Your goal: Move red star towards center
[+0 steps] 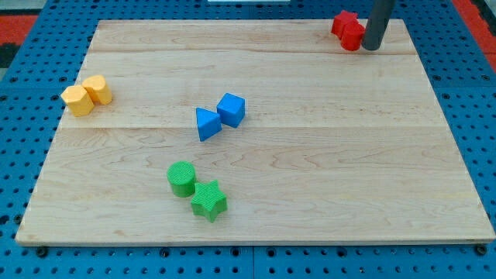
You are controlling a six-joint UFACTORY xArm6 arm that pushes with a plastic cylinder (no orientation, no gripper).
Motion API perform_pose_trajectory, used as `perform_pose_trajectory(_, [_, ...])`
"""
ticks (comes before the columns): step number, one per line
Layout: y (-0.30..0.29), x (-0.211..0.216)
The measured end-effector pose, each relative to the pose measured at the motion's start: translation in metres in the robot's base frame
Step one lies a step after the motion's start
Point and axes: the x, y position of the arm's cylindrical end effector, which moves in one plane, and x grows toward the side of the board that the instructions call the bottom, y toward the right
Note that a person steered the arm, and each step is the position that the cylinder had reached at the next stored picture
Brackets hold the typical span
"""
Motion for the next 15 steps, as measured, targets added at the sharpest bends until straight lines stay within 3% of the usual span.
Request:
perform_pose_trajectory(2, [0.017,0.002])
perform_pose_trajectory(3, [0.065,0.012])
perform_pose_trajectory(5, [0.071,-0.073])
perform_pose_trajectory(6, [0.045,-0.073])
perform_pose_trajectory(7, [-0.039,-0.063])
perform_pose_trajectory(8, [-0.088,-0.049])
perform_pose_trajectory(11, [-0.166,-0.070])
perform_pose_trajectory(12, [-0.177,-0.042])
perform_pose_trajectory(14, [-0.223,-0.066])
perform_pose_trajectory(15, [-0.201,-0.031])
